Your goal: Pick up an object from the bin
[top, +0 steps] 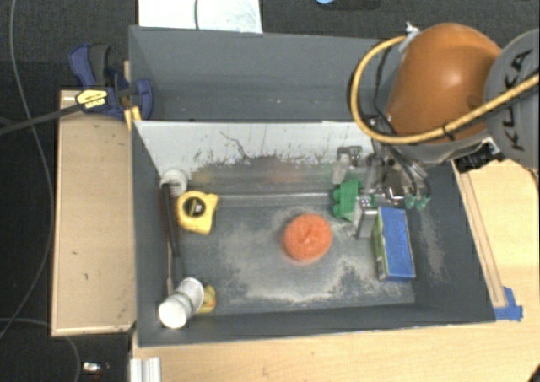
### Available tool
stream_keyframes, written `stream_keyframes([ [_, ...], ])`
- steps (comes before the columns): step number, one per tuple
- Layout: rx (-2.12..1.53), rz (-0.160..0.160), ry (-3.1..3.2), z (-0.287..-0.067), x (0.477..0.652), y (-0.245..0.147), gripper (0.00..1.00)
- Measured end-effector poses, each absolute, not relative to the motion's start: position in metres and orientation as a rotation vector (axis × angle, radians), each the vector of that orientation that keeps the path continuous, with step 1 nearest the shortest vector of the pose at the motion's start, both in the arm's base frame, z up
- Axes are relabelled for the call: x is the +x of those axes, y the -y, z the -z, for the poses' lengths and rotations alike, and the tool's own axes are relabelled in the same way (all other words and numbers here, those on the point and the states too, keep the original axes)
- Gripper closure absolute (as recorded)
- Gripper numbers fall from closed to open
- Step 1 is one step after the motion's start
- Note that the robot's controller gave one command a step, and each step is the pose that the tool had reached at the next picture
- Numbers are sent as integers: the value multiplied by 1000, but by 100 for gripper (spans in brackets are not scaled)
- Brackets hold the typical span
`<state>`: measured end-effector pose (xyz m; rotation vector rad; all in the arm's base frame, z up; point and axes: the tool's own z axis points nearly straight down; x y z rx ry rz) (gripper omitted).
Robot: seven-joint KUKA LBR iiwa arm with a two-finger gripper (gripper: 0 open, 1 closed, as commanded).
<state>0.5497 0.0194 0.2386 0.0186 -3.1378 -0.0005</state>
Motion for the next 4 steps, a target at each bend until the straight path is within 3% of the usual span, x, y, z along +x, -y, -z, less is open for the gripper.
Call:
stream_keyframes([
  [1,18,1,3145,-242,551,-19,0],
  [2,10,1,3150,-183,526,-37,0],
  [3,-9,2,3161,-143,559,-46,0],
  [4,41,3,3158,-127,559,-45,0],
])
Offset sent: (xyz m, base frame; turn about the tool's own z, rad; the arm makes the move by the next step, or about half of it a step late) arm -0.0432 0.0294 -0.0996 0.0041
